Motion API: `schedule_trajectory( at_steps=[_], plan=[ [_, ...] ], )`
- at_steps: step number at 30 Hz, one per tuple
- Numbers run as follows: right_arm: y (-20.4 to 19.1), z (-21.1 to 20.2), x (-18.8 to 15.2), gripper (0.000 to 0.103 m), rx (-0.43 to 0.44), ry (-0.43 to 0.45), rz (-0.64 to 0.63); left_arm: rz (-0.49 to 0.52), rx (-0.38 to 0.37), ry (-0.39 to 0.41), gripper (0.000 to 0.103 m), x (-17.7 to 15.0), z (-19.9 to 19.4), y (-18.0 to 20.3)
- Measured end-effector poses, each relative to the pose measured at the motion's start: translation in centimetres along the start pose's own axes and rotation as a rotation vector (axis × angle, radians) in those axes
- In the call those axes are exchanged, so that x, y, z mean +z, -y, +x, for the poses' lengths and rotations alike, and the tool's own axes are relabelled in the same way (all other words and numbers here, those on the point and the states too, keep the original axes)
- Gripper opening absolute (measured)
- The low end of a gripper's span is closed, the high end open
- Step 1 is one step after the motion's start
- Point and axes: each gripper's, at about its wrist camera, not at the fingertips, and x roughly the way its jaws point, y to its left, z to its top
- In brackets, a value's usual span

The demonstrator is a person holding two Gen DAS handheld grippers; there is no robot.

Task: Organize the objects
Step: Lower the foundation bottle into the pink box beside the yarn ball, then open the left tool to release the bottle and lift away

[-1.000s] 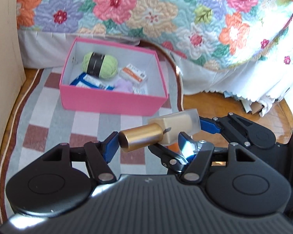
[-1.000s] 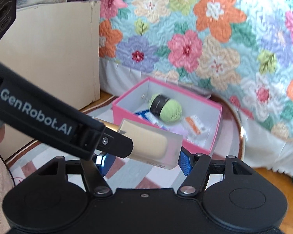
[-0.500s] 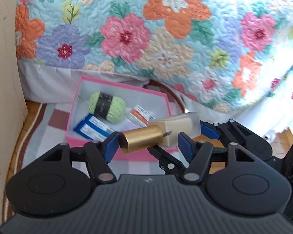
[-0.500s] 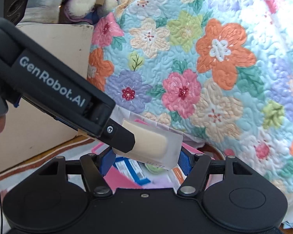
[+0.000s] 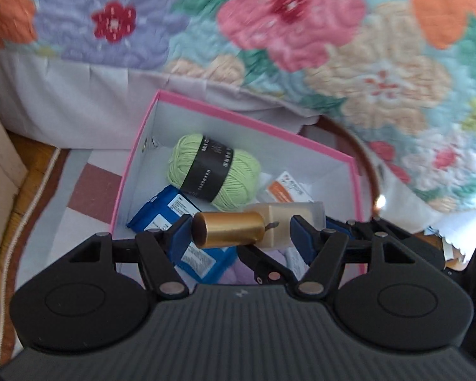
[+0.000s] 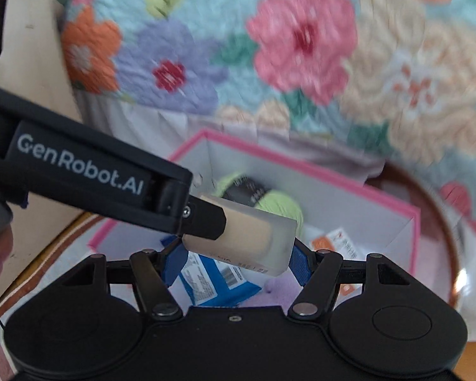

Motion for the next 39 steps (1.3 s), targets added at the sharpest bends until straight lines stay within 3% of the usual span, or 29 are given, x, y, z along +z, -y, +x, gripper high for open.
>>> schedule_trajectory(
  at_steps=[6, 10, 18, 23, 28, 32, 39],
  plan=[
    [2.6, 5.1, -0.8, 0.071, 0.062, -0.132, 0.156, -0.055, 0.043, -0.068, 0.065, 0.4, 5.2, -1.3],
    [3.9, 7.1, -1.6, 0.071, 0.112, -0.200, 0.244, -0.126, 0.024, -0.096, 0.062, 0.2, 7.5, -2.7],
    [5.0, 8.9, -1.8, 0.072, 0.147, -0.263, 0.350, -0.164, 0.019, -0.104, 0.060, 0.5, 9.3, -3.6],
    [6.0, 9.4, -1.9, 0.074, 0.156, -0.287, 0.429, -0.118, 0.055, -0.088, 0.056, 0.7, 9.4, -3.1],
    [6.7, 8.6, -1.9, 0.074, 0.169, -0.237, 0.487, -0.061, 0.110, -0.059, 0.052, 0.8, 9.9, -2.4],
    [6.0, 9.5, -1.7, 0.049, 0.078, -0.278, 0.415, -0.079, 0.115, -0.074, 0.048, 0.7, 10.4, -2.7],
    [5.2, 8.7, -1.6, 0.047, 0.067, -0.249, 0.366, -0.083, 0.152, -0.067, 0.049, 0.3, 9.4, -2.3]
  ],
)
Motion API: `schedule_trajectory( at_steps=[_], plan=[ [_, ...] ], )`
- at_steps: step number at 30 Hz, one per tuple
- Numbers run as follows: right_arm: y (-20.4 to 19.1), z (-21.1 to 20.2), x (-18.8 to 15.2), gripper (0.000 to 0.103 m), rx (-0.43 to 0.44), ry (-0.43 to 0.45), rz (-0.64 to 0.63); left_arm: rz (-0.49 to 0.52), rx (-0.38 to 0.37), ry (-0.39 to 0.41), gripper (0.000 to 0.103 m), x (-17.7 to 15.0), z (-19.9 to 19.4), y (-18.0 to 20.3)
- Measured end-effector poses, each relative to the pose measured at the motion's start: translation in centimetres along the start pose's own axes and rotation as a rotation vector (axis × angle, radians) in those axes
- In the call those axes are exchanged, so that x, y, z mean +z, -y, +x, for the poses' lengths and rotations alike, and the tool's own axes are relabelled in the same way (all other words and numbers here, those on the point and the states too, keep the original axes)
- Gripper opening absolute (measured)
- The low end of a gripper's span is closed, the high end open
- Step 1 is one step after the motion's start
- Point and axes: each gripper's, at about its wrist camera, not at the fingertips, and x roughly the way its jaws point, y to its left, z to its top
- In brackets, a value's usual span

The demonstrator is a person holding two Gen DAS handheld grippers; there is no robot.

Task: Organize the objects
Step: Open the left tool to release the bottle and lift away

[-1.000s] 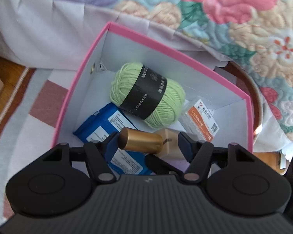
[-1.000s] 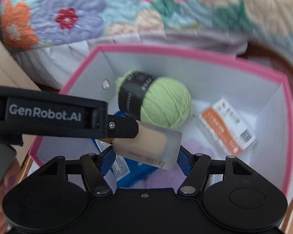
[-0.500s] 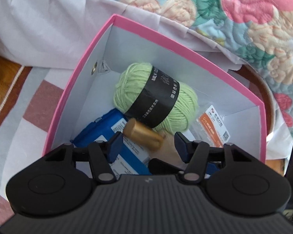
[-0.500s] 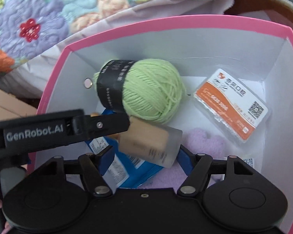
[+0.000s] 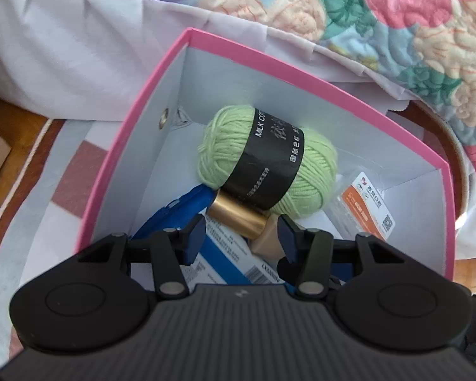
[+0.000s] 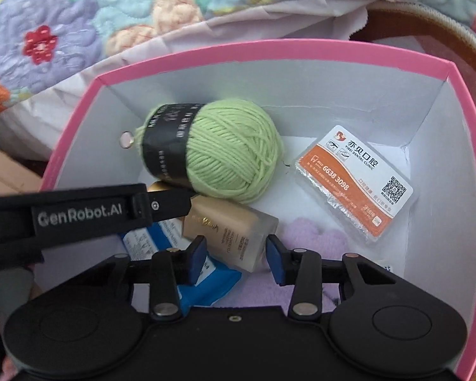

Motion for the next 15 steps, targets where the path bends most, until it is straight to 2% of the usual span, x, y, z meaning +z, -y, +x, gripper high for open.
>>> schedule_trajectory(
  at_steps=[4, 7, 8, 11, 15],
  plan=[
    [-0.1, -2.7, -1.0, 0.049, 0.020, 0.035, -0.068, 0.039, 0.032, -0.009, 0.051, -0.3, -2.0, 0.5],
    [-0.4, -5.8, -1.9, 0.052, 0.029, 0.088, -0.143, 0.078, 0.087, -0.016, 0.060, -0.7, -4.2, 1.1],
    [-0.5, -6.9, -2.1, 0.053, 0.033, 0.105, -0.168, 0.092, 0.103, -0.018, 0.060, -0.8, -5.1, 1.3],
    [-1.6, -9.8, -2.9, 0.056, 0.014, 0.144, -0.260, 0.122, 0.121, -0.023, 0.062, -1.5, -8.0, 1.6],
    [-2.6, -14.0, -4.4, 0.065, 0.015, 0.207, -0.353, 0.180, 0.142, -0.008, 0.071, -2.9, -12.5, 2.6]
  ],
)
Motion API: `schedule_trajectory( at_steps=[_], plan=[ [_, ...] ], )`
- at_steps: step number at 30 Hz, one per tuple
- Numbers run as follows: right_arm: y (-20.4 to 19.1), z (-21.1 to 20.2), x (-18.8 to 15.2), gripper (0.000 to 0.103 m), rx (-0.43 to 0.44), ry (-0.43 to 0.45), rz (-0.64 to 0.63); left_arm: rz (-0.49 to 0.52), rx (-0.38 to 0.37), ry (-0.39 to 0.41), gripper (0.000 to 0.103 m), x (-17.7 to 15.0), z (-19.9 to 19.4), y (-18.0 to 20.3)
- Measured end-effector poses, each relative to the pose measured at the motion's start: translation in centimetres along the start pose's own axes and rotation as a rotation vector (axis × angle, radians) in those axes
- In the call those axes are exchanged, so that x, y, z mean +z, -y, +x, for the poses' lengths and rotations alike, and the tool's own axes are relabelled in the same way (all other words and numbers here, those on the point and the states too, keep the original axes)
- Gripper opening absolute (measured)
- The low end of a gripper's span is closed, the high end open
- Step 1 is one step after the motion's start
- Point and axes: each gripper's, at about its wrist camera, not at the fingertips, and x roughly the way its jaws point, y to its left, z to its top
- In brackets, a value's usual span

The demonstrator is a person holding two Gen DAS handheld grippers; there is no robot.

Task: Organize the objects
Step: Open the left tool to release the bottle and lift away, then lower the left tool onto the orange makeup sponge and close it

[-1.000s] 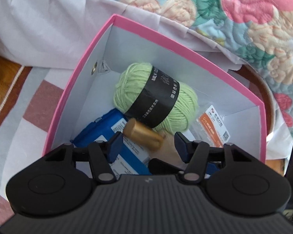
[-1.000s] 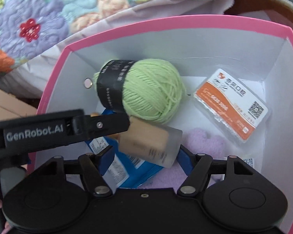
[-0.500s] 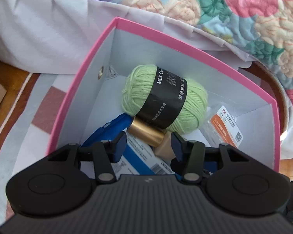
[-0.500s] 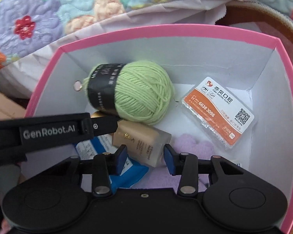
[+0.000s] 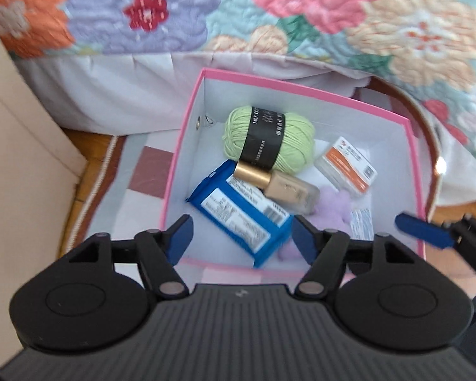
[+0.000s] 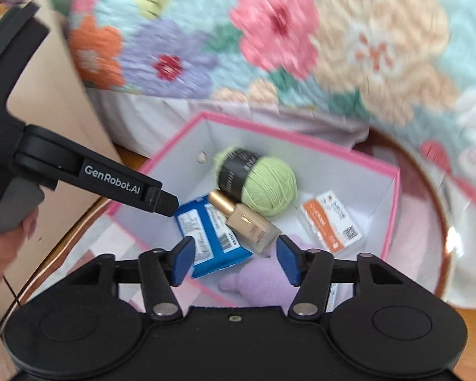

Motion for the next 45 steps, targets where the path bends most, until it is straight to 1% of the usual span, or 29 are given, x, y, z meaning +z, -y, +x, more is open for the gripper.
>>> schedule_trajectory(
  at_steps=[2, 3, 8, 9, 11, 14, 17, 20, 22, 29, 34, 40, 45],
  plan=[
    [-0.7, -2.2, -0.3, 0.067, 0.005, 0.027, -0.033, 0.027, 0.003, 0.010, 0.075, -0.7, -2.3, 0.2],
    [-0.9, -3.3, -0.5, 0.070, 0.012, 0.038, -0.043, 0.036, 0.003, 0.014, 0.077, -1.1, -3.4, 0.4],
    [-2.6, -7.9, -1.6, 0.076, 0.033, 0.095, -0.086, 0.085, 0.011, 0.039, 0.080, -3.4, -8.1, 1.3],
    [-2.9, -8.7, -1.9, 0.077, 0.032, 0.104, -0.096, 0.099, 0.010, 0.044, 0.083, -3.9, -8.9, 1.6],
    [-3.5, -10.1, -2.5, 0.078, 0.031, 0.115, -0.117, 0.127, 0.008, 0.057, 0.085, -4.9, -10.4, 2.3],
    [-4.1, -12.4, -3.7, 0.084, 0.032, 0.127, -0.144, 0.161, 0.009, 0.077, 0.086, -6.4, -12.5, 3.1],
    [-4.8, -14.6, -5.0, 0.086, 0.030, 0.140, -0.174, 0.186, 0.004, 0.088, 0.087, -8.0, -14.2, 4.0],
    [-5.3, -16.6, -6.5, 0.093, 0.030, 0.148, -0.205, 0.202, -0.010, 0.086, 0.088, -9.6, -15.4, 4.8],
    [-5.5, -17.6, -7.5, 0.093, 0.025, 0.139, -0.219, 0.203, -0.019, 0.085, 0.088, -10.7, -15.8, 5.3],
    [-5.6, -19.9, -11.8, 0.095, -0.018, 0.139, -0.266, 0.228, -0.037, 0.043, 0.089, -14.2, -15.7, 7.5],
    [-5.2, -19.9, -15.1, 0.095, -0.062, 0.138, -0.283, 0.270, -0.059, 0.021, 0.095, -16.5, -14.6, 9.3],
    [-3.0, -17.6, -19.1, 0.095, -0.071, 0.121, -0.219, 0.321, -0.094, -0.033, 0.096, -18.6, -11.2, 11.8],
    [-0.6, -14.1, -21.8, 0.095, -0.102, 0.086, -0.128, 0.352, -0.161, -0.042, 0.096, -19.7, -7.5, 13.8]
  ],
)
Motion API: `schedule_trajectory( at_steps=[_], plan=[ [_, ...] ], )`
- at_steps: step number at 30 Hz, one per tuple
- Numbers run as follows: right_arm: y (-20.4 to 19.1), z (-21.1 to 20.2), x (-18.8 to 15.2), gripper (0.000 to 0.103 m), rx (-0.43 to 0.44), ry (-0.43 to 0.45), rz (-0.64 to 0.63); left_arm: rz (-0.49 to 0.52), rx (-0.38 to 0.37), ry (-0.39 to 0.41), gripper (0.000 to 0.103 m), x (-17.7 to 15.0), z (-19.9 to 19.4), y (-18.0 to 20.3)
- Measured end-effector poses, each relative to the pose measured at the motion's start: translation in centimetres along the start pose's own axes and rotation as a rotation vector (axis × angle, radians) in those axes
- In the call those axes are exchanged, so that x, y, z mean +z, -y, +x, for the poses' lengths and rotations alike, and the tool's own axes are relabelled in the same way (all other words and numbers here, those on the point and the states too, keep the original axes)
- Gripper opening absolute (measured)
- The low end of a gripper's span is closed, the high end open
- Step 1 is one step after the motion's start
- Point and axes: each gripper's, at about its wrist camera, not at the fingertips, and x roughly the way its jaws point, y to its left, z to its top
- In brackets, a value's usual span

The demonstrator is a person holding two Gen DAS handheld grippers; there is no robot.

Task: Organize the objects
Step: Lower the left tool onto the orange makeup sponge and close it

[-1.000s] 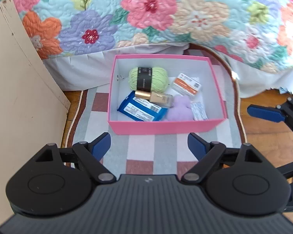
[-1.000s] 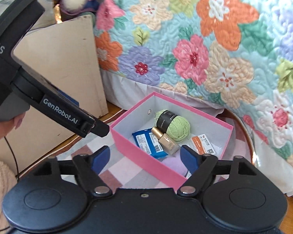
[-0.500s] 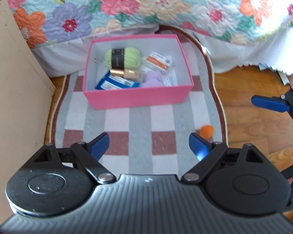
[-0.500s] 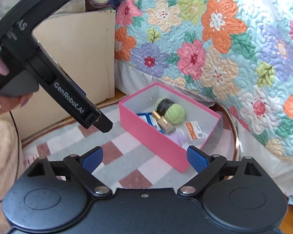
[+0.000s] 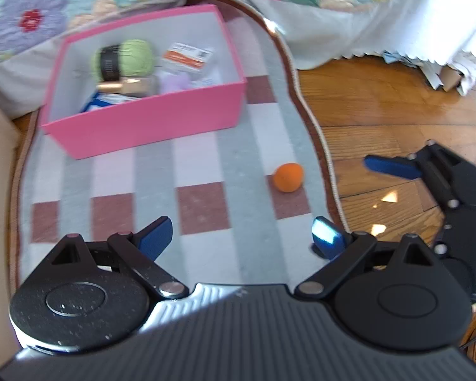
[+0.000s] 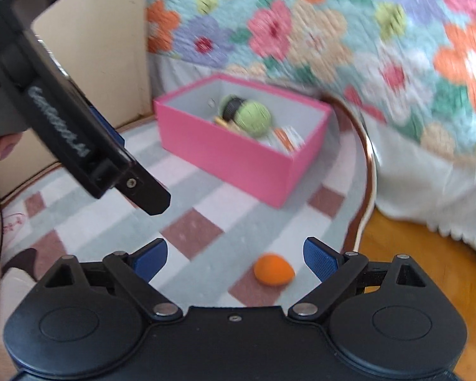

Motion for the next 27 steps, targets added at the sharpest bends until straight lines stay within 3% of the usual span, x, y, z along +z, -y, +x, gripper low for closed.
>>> schedule_trajectory(
  at_steps=[5, 12, 17, 19, 21, 27],
  plan=[
    [1.4, 3.7, -2.5, 0.094, 0.016, -0.062, 0.070, -0.019, -0.050, 0.004, 0.096, -0.1, 4.1, 1.1],
    [2.3, 7.0, -4.5, 0.094, -0.013, -0.024, 0.069, -0.059, -0.094, 0.045, 0.090, -0.1, 9.0, 1.6],
    [3.3, 9.8, -5.8, 0.090, -0.014, -0.019, 0.121, -0.065, -0.157, 0.047, 0.070, 0.1, 12.1, 2.2],
    [3.6, 10.7, -6.1, 0.089, -0.005, -0.016, 0.150, -0.074, -0.185, 0.046, 0.058, 0.0, 13.2, 2.4],
    [3.9, 11.3, -6.2, 0.078, -0.012, -0.016, 0.169, -0.085, -0.200, 0.031, 0.052, -0.1, 14.2, 2.6],
    [4.5, 11.8, -6.5, 0.066, -0.012, -0.016, 0.206, -0.087, -0.181, 0.044, 0.039, -0.5, 15.8, 2.4]
  ],
)
